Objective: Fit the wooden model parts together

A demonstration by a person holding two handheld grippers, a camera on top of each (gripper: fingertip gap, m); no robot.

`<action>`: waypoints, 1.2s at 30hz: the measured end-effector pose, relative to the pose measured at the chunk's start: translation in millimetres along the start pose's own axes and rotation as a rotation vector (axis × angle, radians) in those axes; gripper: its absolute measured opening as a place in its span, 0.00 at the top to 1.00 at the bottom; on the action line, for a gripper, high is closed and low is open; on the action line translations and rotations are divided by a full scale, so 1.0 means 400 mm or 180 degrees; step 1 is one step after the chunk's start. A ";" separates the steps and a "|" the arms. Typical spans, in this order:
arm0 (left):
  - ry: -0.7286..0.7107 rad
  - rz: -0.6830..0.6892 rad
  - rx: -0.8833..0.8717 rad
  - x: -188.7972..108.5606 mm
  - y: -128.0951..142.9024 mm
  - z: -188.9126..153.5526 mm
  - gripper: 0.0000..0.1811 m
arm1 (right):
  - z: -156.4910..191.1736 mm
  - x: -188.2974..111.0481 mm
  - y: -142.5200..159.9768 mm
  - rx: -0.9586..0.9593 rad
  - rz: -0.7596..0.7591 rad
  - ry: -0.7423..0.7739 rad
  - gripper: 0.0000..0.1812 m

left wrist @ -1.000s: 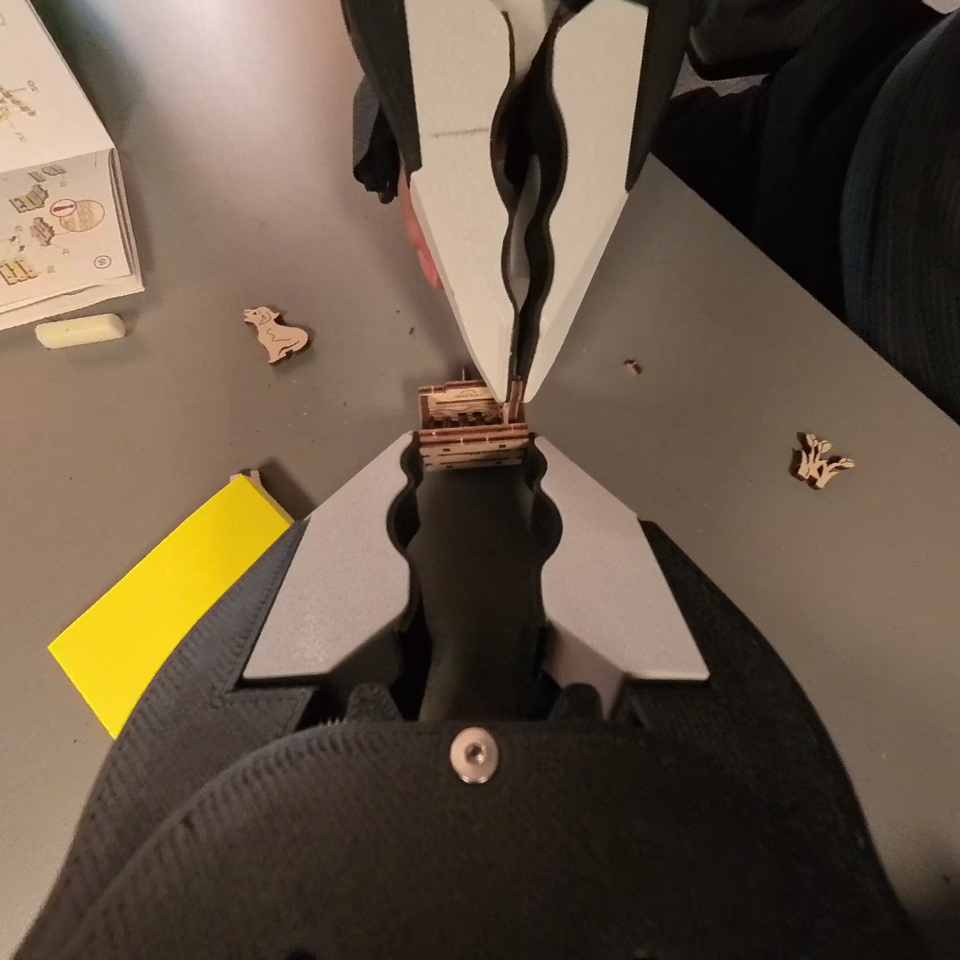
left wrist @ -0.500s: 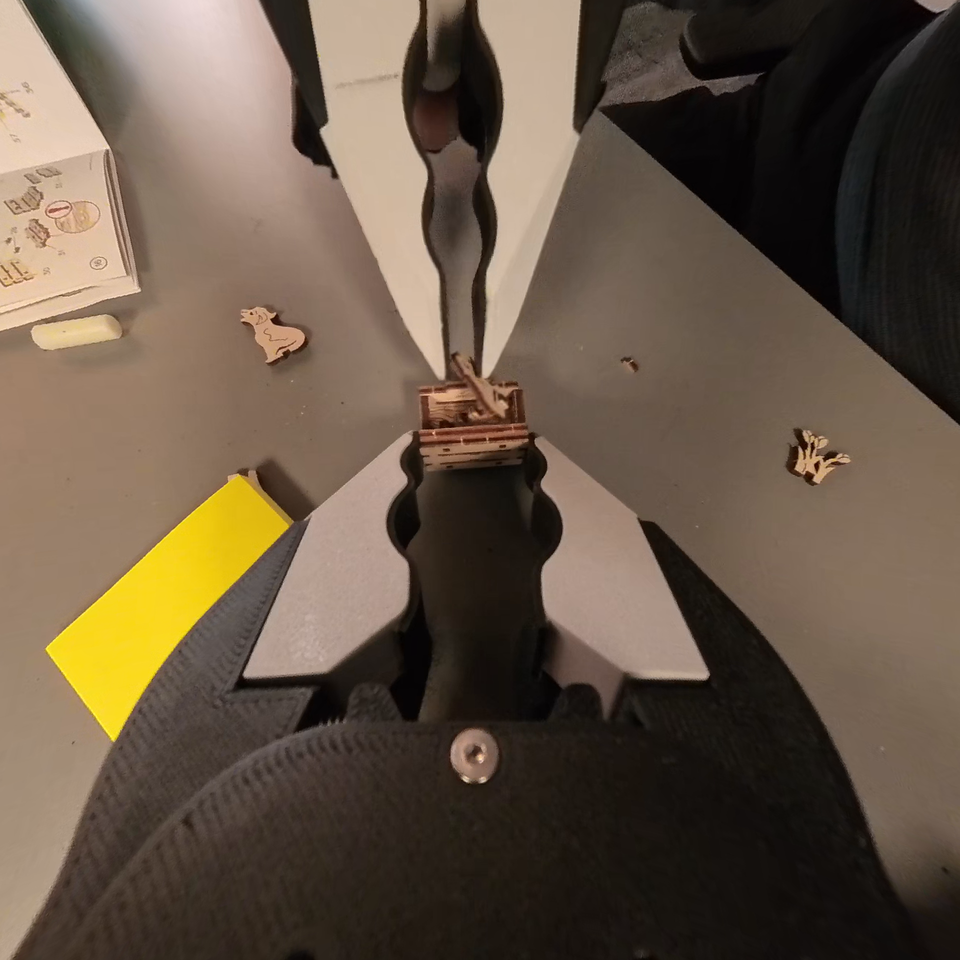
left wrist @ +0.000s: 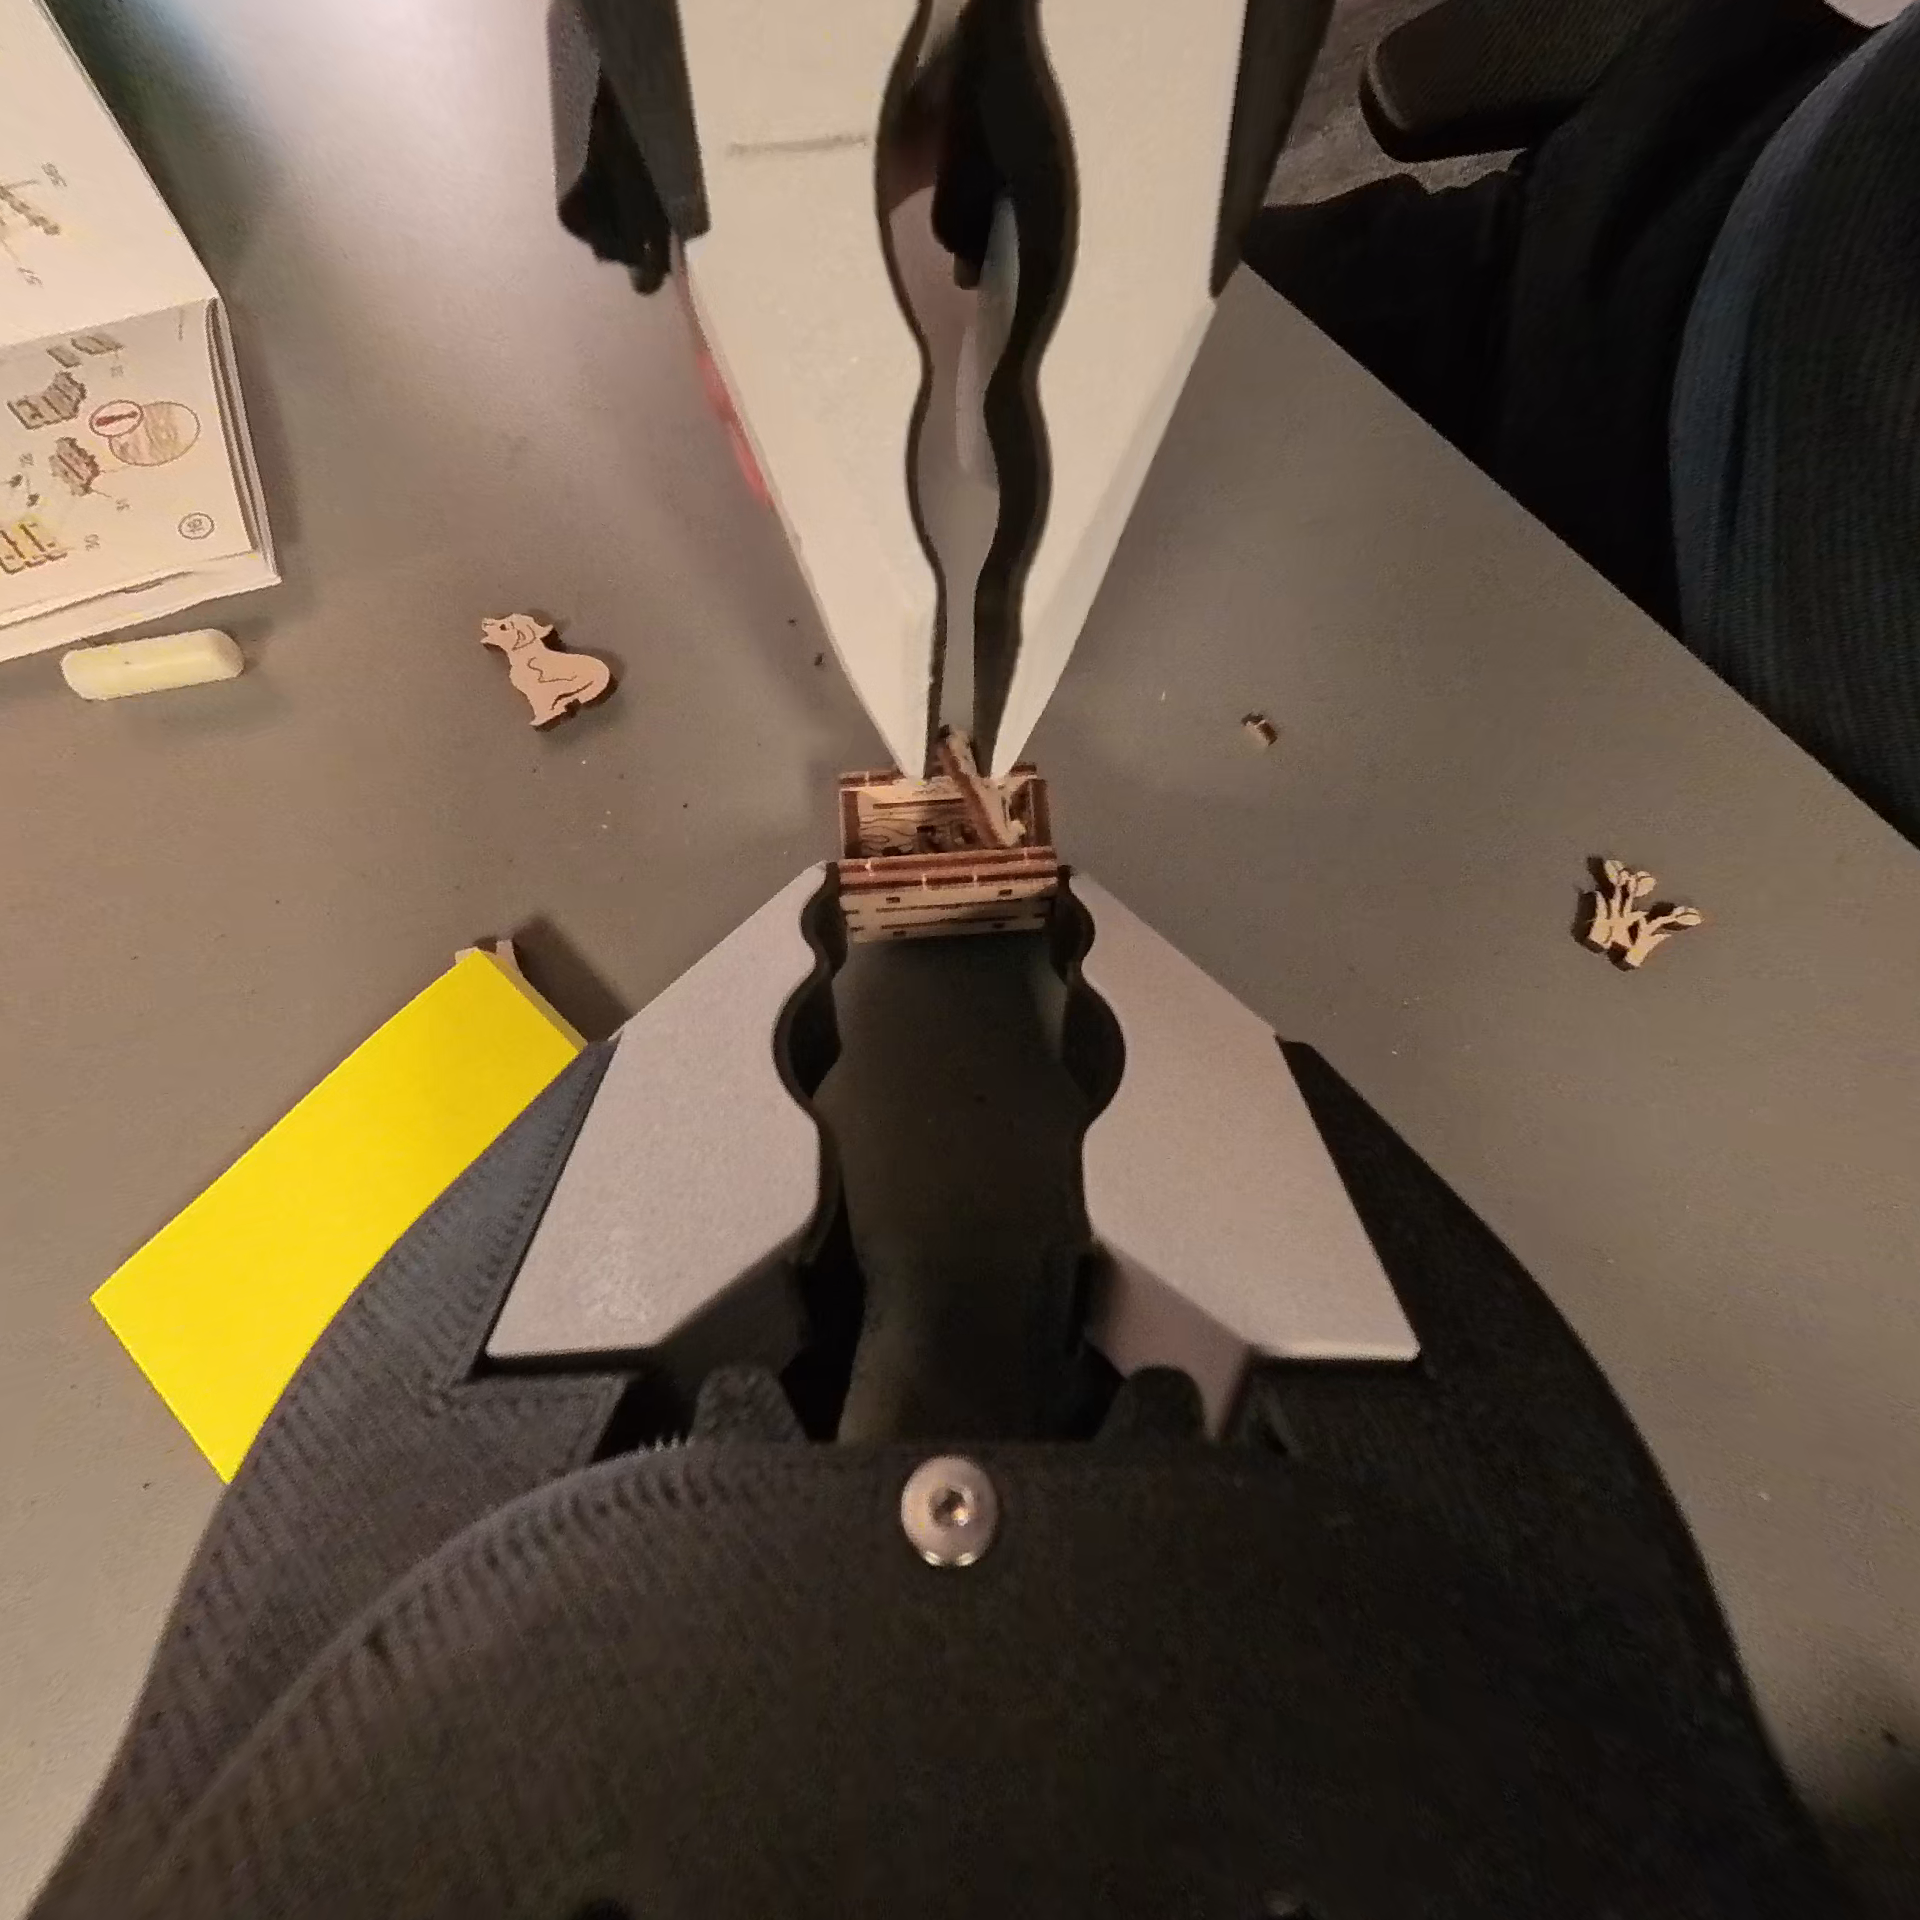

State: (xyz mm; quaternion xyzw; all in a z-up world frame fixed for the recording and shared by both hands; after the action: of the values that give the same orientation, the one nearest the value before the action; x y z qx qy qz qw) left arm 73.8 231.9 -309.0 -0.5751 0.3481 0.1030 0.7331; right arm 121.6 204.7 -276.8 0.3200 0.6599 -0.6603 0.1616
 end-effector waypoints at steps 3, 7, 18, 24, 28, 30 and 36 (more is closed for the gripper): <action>-0.0004 0.0000 0.0009 0.000 0.000 0.000 0.79 | 0.004 0.001 -0.003 -0.0135 0.0118 0.0107 0.97; -0.0004 -0.0002 0.0017 0.000 0.001 -0.001 0.79 | 0.011 0.001 -0.001 -0.0268 0.0249 0.0218 0.97; 0.0010 -0.0007 0.0021 0.000 0.001 -0.002 0.79 | 0.022 0.024 0.010 0.0121 0.0044 -0.0113 0.99; 0.0018 -0.0009 0.0011 0.000 0.001 -0.002 0.79 | 0.024 0.026 0.011 0.0139 0.0075 -0.0162 0.99; 0.0016 -0.0010 0.0013 0.000 0.001 -0.002 0.79 | 0.024 0.027 0.013 0.0154 0.0083 -0.0185 0.96; 0.0020 -0.0011 0.0009 0.000 0.001 -0.002 0.79 | 0.024 0.025 0.012 0.0175 0.0056 -0.0195 0.95; 0.0031 -0.0013 0.0005 0.000 0.001 -0.003 0.79 | 0.025 0.019 0.007 0.0164 0.0009 -0.0201 0.94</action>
State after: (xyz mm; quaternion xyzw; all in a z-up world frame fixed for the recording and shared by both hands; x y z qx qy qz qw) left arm 73.1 231.1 -309.5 -0.5757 0.3505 0.0984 0.7321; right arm 115.6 196.3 -284.5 0.3040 0.6368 -0.6866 0.1750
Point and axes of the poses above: each gripper's, where its closed fingertips meet, x out along the fingers, y out of its underside, z = x × y across the jaws, the point moved 4 cm from there along -x, back along the fingers, and after that the axes turned 11 degrees about -y, right-handed, at the moved point
